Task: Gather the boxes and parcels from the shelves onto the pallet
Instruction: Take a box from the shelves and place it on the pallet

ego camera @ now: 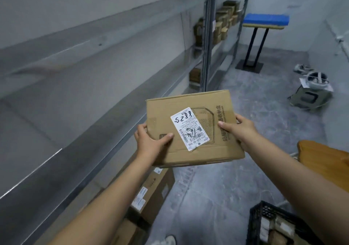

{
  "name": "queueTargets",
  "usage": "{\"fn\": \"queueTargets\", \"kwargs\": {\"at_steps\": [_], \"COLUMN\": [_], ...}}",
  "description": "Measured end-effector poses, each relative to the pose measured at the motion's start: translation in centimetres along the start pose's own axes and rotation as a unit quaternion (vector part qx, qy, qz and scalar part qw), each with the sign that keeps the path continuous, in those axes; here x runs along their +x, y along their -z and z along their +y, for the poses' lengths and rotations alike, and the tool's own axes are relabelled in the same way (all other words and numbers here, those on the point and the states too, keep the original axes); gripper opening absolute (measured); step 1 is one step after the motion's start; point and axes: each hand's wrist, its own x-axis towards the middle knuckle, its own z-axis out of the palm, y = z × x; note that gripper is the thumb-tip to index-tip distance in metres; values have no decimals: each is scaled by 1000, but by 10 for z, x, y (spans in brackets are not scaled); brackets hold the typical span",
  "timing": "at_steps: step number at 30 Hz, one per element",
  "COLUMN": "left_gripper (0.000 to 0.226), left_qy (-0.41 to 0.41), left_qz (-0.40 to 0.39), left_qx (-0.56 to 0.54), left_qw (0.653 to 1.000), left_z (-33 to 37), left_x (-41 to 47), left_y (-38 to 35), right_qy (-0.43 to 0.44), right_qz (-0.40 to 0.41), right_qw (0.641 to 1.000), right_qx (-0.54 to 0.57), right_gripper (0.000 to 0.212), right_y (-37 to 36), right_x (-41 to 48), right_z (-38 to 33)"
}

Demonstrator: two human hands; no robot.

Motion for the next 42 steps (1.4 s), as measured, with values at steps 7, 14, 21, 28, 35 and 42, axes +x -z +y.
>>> {"fn": "queueTargets", "kwargs": {"at_steps": [7,14,21,28,35,42], "left_gripper": [83,75,63,66,61,67], "left_qy": [73,122,170,201,234,267], "left_qz": [159,319,493,604,706,780], "left_qx": [-26,-40,-65,-50,-34,-40], "left_qw": [984,939,851,770,667,565], "left_z": [-49,-91,-149,-192,-217,-232], "left_x": [-126,-252,-415,-607,-816,-942], "left_y": [84,197,289,389,473,537], "right_qy": [38,67,93,128,150,138], "right_qz": [-138,-301,-457,-562,-671,-754], "right_qw": [990,951,881,804,706,618], "right_qx": [-11,-19,-83,-144,-171,-177], "right_gripper": [26,26,41,47,43,48], "right_y": [-69,-162,-240,-303,-350,-398], "right_x": [-62,-185,-341,-543,-778,-953], "right_z": [13,26,60,116,181,223]}}
